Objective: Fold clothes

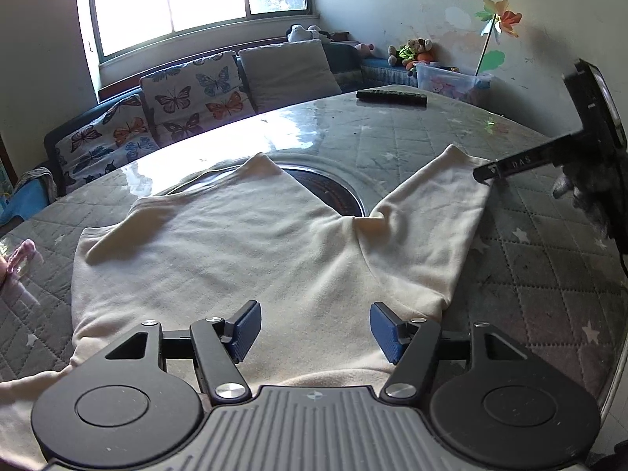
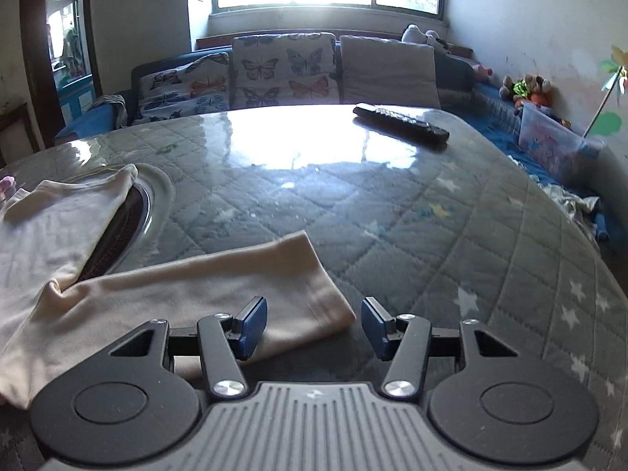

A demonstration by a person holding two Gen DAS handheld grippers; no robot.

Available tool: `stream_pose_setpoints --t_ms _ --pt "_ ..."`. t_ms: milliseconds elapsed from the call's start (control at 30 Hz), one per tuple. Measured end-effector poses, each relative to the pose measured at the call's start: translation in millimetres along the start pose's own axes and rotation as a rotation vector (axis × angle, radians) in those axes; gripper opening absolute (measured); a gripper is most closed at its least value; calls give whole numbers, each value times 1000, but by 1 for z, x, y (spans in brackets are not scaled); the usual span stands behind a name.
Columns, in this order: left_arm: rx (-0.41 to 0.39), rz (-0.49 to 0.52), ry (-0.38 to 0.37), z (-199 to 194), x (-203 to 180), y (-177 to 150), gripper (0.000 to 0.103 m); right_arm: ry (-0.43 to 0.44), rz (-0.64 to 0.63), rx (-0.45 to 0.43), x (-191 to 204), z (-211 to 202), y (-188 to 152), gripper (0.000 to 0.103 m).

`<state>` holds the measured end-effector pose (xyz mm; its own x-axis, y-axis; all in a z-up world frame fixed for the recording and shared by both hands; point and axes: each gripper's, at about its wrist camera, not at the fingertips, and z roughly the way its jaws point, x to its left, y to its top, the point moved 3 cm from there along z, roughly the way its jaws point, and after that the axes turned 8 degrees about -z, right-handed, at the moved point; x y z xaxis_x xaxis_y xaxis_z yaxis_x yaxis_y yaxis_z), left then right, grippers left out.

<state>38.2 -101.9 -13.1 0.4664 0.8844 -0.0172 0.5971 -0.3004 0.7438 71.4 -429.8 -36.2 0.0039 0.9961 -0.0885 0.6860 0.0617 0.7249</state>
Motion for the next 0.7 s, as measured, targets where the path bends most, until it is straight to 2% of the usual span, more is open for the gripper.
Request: stream_pose_setpoints --t_ms 100,233,300,533,700 --pt "-1 0 2 1 -2 1 66 1 13 -8 -1 2 -1 45" --pt "-5 -6 15 4 -2 3 68 -3 33 -20 -3 2 -2 20" --pt "-3 -9 23 5 -1 3 68 -2 51 -27 -5 -1 -2 10" --pt "9 -2 26 11 -3 1 68 -5 119 -94 -22 -25 3 5" --pt "18 18 26 17 -11 -3 68 2 142 -57 -26 -16 -7 5"
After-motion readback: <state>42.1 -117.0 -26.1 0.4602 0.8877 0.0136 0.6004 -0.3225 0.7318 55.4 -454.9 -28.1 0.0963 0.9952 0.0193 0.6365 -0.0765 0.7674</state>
